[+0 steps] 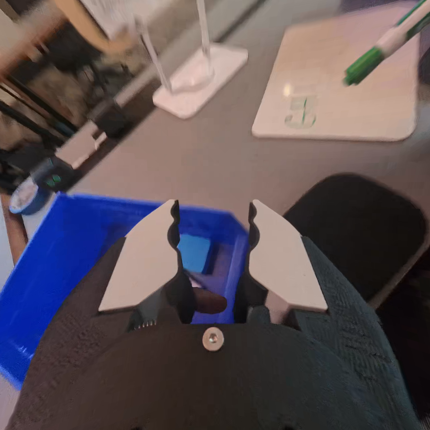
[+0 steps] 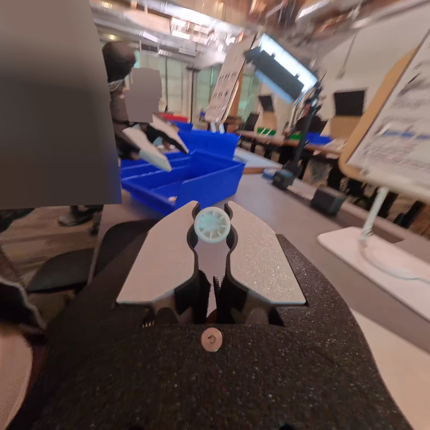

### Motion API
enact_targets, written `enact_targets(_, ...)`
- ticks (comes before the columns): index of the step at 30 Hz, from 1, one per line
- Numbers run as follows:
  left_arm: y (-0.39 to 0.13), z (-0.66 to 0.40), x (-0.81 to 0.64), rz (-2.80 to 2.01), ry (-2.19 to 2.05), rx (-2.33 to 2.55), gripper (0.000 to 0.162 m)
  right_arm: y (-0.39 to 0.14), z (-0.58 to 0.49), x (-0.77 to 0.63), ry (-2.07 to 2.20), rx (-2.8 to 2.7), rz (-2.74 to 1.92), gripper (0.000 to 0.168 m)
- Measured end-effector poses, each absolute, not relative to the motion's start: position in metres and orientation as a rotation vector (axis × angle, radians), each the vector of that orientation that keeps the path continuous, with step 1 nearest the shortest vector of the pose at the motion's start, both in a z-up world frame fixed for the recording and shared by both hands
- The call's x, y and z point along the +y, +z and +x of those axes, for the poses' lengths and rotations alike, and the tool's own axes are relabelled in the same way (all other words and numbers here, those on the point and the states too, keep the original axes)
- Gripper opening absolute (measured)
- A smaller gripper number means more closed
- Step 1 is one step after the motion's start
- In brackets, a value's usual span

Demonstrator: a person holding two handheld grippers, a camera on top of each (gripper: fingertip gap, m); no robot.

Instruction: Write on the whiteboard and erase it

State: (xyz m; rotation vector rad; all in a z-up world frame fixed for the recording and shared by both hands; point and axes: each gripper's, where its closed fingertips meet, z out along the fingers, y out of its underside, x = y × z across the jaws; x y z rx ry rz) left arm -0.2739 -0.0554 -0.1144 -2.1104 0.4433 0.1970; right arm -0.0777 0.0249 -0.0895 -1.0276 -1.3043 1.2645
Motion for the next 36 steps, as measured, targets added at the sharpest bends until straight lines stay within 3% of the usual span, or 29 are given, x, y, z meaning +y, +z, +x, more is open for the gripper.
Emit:
enact_targets(6, -0.183, -0.333, -0.067, -2.483, 0.14, 0.517, 0.055, -0.134, -0.086, 0.014, 1.142, -1.432, -1.163, 0.021)
enact_targets(11, -0.206, -0.348, -0.06, -2.57, 0.116, 0.514, 0.055, -0.16, -0.088, 0.018, 1.07, -1.49, -1.244, 0.021)
enact_targets(16, -0.208, -0.36, -0.058, -2.589, 0.229, 0.545, 0.055, -0.161, -0.091, 0.022, 1.113, -1.468, -1.271, 0.02)
enact_targets(20, -0.163, -0.37, -0.047, -2.417, 0.434, 0.368, 0.055, -0.147, -0.09, 0.026, 1.21, -1.358, -1.265, 0.02)
enact_targets(23, -0.109, -0.329, -0.033, -2.132, 0.404, 0.314, 0.055, -0.127, -0.089, 0.035, 1.321, -1.217, -1.246, 0.02)
enact_targets(26, -0.084, -0.219, -0.019, -1.869, -0.042, 0.447, 0.055, -0.1, -0.086, 0.039, 1.513, -1.055, -1.193, 0.02)
enact_targets(30, -0.11, -0.104, -0.009, -1.769, -0.561, 0.57, 0.052, -0.081, -0.083, 0.038, 1.705, -0.958, -1.164, 0.021)
enact_targets(36, -0.142, -0.055, 0.019, -1.802, -0.601, 0.638, 0.042, -0.076, -0.077, 0.029, 1.706, -0.975, -1.13, 0.02)
